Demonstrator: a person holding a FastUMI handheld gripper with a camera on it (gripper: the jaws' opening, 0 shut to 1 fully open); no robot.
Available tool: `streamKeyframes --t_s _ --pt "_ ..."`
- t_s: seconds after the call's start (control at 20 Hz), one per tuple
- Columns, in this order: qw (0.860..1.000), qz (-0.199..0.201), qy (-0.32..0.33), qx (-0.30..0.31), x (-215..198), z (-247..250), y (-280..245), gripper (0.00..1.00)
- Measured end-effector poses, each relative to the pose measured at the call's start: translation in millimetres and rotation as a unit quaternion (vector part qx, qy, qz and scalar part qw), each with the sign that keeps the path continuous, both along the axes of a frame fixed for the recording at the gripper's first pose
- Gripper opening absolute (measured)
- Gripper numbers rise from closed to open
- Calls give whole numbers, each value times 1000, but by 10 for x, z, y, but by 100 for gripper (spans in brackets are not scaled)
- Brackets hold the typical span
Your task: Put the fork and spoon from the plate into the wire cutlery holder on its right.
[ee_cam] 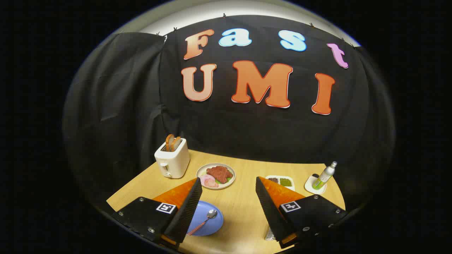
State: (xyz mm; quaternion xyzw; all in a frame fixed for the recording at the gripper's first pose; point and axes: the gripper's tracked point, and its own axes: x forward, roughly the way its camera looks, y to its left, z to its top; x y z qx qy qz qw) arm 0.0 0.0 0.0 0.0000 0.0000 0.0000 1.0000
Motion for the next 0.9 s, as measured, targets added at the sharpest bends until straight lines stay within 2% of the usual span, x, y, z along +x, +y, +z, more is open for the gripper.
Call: streamKeyframes --t_s 0.25,0.45,0.55,0.6,0.7,0.8,0.9 --pt "993 21 109 32 307 -566 321 83" --pt "971 30 233 54 456 -1228 493 79" --pt "960 38 267 80 455 -1388 582 77" --pt "962 35 257 86 484 -1358 589 76" --pt "976 17 201 76 534 -1104 482 74" --pt "992 -18 103 65 518 -643 213 73" --pt "997 -60 -2 40 378 -142 -118 74"
